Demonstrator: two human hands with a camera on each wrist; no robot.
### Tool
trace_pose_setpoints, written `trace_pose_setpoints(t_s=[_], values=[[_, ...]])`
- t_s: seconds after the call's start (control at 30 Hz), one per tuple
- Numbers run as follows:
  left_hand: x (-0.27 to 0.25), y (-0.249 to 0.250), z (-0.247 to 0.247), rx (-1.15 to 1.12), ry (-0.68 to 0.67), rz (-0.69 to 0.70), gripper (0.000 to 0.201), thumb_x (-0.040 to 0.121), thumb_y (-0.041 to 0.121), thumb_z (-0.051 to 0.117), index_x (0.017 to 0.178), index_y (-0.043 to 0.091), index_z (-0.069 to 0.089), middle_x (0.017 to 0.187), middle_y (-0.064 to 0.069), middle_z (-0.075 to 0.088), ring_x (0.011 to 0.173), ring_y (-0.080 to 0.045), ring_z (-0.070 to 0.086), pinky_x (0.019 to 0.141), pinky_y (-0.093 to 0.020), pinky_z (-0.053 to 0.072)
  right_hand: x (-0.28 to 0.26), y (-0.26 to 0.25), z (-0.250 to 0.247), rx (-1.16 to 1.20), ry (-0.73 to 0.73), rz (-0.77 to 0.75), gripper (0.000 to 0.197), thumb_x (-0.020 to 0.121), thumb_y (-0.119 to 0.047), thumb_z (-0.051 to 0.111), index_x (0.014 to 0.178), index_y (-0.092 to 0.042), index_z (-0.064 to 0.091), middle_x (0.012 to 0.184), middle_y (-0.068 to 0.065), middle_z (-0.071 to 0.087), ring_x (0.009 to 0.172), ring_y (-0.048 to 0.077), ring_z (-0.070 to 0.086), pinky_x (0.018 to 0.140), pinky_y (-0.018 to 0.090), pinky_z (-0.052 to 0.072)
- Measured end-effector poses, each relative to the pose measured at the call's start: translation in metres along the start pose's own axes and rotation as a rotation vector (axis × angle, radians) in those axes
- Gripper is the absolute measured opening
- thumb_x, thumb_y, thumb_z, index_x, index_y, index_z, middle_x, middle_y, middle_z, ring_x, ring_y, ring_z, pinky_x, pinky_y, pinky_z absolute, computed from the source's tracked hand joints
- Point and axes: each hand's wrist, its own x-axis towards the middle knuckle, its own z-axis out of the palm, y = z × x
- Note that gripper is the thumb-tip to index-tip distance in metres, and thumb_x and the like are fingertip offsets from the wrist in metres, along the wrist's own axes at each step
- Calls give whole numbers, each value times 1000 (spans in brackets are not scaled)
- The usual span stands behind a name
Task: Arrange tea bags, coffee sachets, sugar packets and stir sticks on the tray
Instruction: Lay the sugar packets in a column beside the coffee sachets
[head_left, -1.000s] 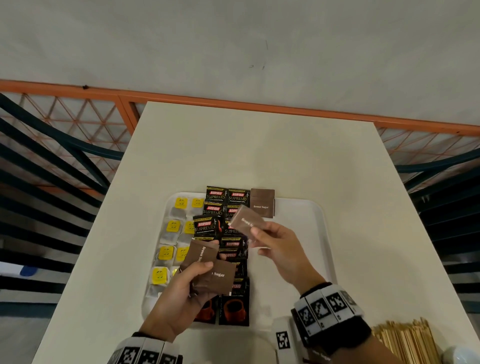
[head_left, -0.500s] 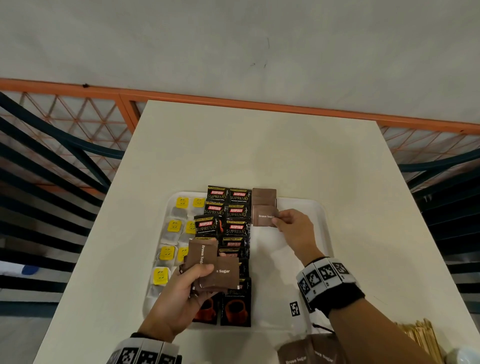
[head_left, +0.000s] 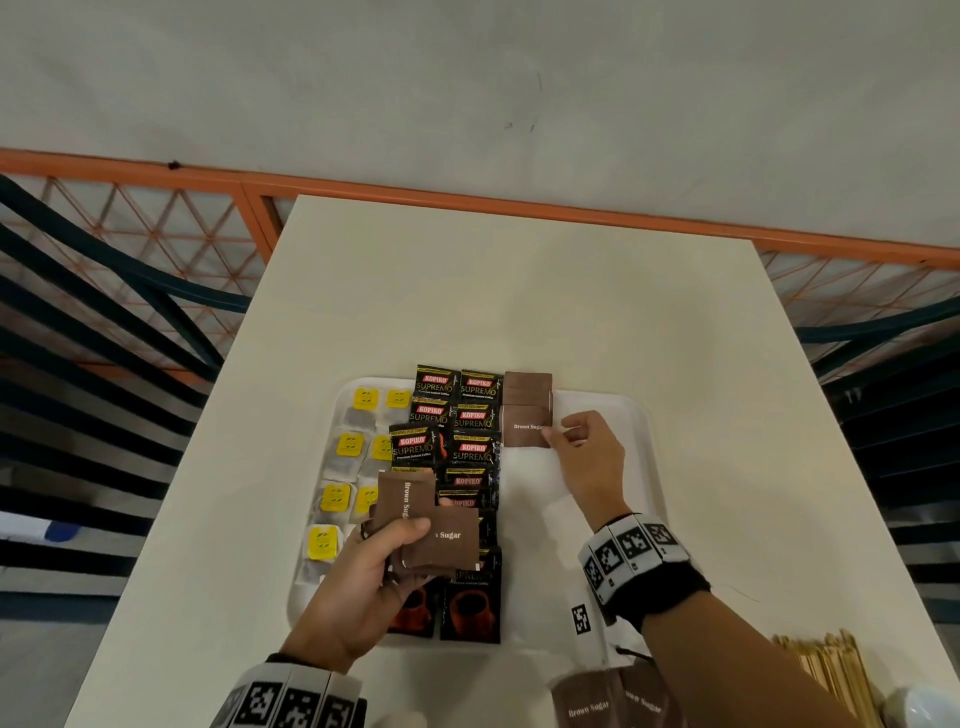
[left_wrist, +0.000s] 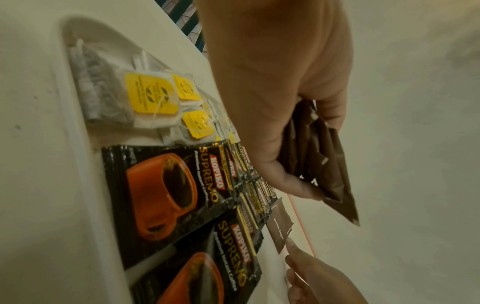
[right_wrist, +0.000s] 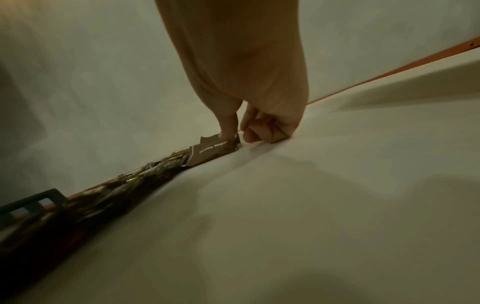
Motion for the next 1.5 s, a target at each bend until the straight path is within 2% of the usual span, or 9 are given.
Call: trace_pose_setpoints(t_s=[0.13,0.3,0.5,0.6,0.87,1.07,1.17,1.33,1.5], values=[[-1,2,4,10,-10,24,30,83,-1,53,106,14,65,84,-5,75,72,-16,72,56,-26,57,-23,-10,-3,-45,-51,-34,17,89,-27,60,93,-11,61,77,-8,58,72,8,53,64,15,39],[-3,3,5,17,17,38,21,85,1,52,99,8,66,79,-5,75,68,-15,71,53,-23,56,-75,-34,-7,8,-493,-16,27,94,-38,46,91,-17,63,79,-5,63,66,6,56,58,10,40],[-8,2,5,39,4,46,23,81,5,55,101,1,64,81,-12,74,70,-19,71,56,-25,57,-111,-34,-8,265,-812,83,21,84,-24,67,100,-13,61,88,3,65,68,6,59,55,16,46],[-10,0,4,48,-15,25,31,79,8,56,108,1,63,93,-16,73,79,-23,71,57,-27,56,-113,-33,-8,374,-781,138,18,83,-12,67,100,-9,60,88,8,65,68,10,62,57,20,50],[-10,-6,-6,11,42,3,29,83,0,54,109,9,63,83,-5,75,71,-14,71,56,-23,57,-93,-23,-21,376,-623,109,18,89,-7,58,102,-13,69,96,2,72,81,9,66,65,18,52],[-11,-6,-8,4,41,9,25,83,-1,53,99,11,68,88,-5,75,75,-14,71,57,-23,57,-53,-5,-29,600,-369,268,15,85,7,57,87,-6,66,79,6,68,69,13,65,57,18,55],[-10,-7,-7,12,43,2,24,83,-1,54,101,9,67,86,-4,75,75,-13,71,57,-23,57,-33,1,-27,461,-256,266,11,85,1,61,86,-10,63,81,6,65,73,17,59,60,21,51],[-9,-8,-4,30,45,-4,24,82,0,55,100,7,67,88,-8,74,74,-13,70,54,-23,56,-19,-4,-17,305,-205,170,15,83,-2,65,77,-15,63,66,-2,61,56,3,55,48,7,40],[-9,-5,-4,19,41,3,26,84,-2,52,106,7,64,87,-5,74,73,-12,71,54,-23,56,-10,-2,-7,145,-158,133,10,79,-11,71,79,-18,64,71,-2,64,71,13,58,68,25,47]])
